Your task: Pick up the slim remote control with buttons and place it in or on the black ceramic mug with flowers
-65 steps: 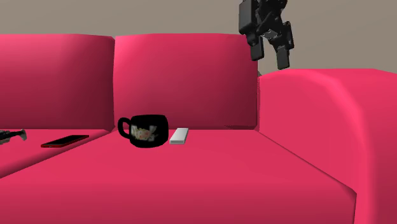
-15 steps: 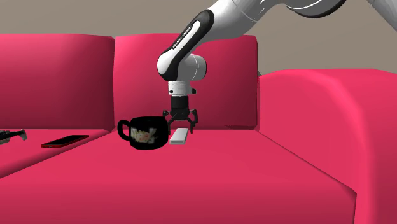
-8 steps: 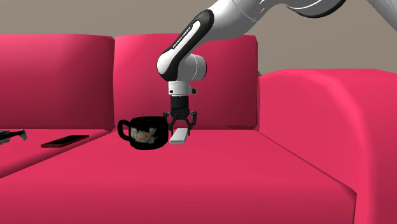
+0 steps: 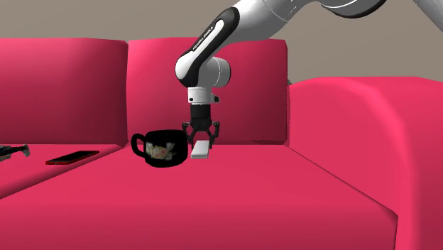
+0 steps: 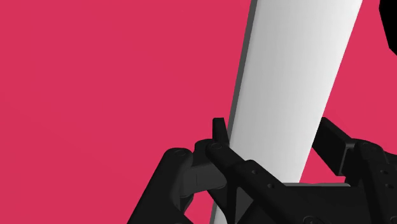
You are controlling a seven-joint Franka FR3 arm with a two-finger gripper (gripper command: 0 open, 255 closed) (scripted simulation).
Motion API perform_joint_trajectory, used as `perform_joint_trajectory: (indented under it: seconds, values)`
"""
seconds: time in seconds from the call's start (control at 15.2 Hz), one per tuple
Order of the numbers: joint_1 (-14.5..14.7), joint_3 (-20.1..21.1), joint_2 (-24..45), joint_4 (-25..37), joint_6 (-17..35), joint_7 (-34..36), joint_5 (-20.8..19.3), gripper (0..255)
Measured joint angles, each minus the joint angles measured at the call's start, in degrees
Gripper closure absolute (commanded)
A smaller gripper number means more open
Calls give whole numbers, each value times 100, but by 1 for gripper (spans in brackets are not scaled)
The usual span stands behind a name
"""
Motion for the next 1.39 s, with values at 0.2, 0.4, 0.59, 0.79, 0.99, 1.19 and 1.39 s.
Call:
perform_joint_trajectory:
  seconds: [0.2, 0.4, 0.59, 0.79, 0.99, 1.19, 1.39]
  values:
    - [7, 3, -78, 106, -184, 4, 1, 255]
    - [6, 4, -137, 251, -387, -5, 5, 255]
    - [7, 5, -219, 363, -580, -9, 7, 255]
    - [4, 5, -277, 498, -774, -19, 10, 255]
    - [5, 6, -309, 688, -995, -26, 13, 255]
    - [6, 7, -356, 847, -1202, -30, 16, 255]
    - [4, 6, -388, 1020, -1406, -39, 17, 255]
